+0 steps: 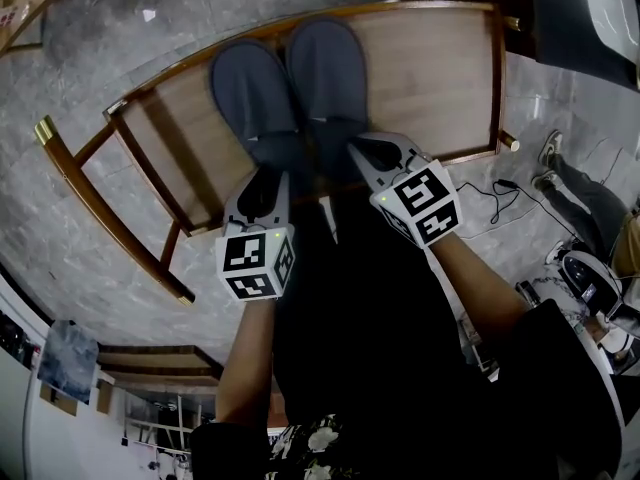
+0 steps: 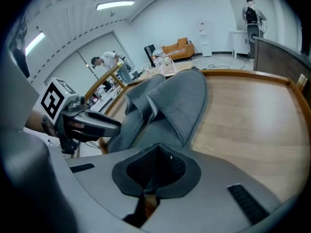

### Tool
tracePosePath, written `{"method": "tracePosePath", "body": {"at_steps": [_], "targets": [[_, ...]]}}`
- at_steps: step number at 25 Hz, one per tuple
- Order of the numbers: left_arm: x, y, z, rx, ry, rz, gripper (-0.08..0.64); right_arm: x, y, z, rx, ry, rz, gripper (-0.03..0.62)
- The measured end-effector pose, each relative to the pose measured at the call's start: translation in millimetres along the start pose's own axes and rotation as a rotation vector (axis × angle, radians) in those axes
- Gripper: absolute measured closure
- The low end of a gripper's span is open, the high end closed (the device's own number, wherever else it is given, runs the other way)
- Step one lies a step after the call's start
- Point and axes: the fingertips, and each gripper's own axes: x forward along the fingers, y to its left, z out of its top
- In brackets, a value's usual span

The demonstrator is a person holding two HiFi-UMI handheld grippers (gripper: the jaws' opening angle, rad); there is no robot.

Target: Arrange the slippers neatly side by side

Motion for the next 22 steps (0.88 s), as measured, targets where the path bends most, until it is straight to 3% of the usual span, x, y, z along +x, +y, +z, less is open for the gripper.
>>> {"method": "tracePosePath", "body": {"at_steps": [9, 13, 16, 19, 22], "targets": [[-1, 0, 0, 0.016, 0.004, -0.009, 0.443, 1, 6, 5, -0.014, -0.047, -0.014, 0.594], [-19, -9, 7, 0.033, -0.025, -0.001, 0.455, -24, 25, 27, 0.06, -0.169, 0.059, 0.594], [-45, -19, 38, 0.068, -0.126, 0.001, 0.492, -57, 41, 67, 0.047, -0.337, 0.084, 0.594], [-82, -42, 86, 0.165, -0.28, 0.001, 0.549, -90, 48, 101, -0.064, -0.435, 0.024, 0.593], [-125, -67, 130, 0.274, -0.407, 0.002, 0.556, -129, 56, 136, -0.114, -0.533, -0.029, 0.594]]}}
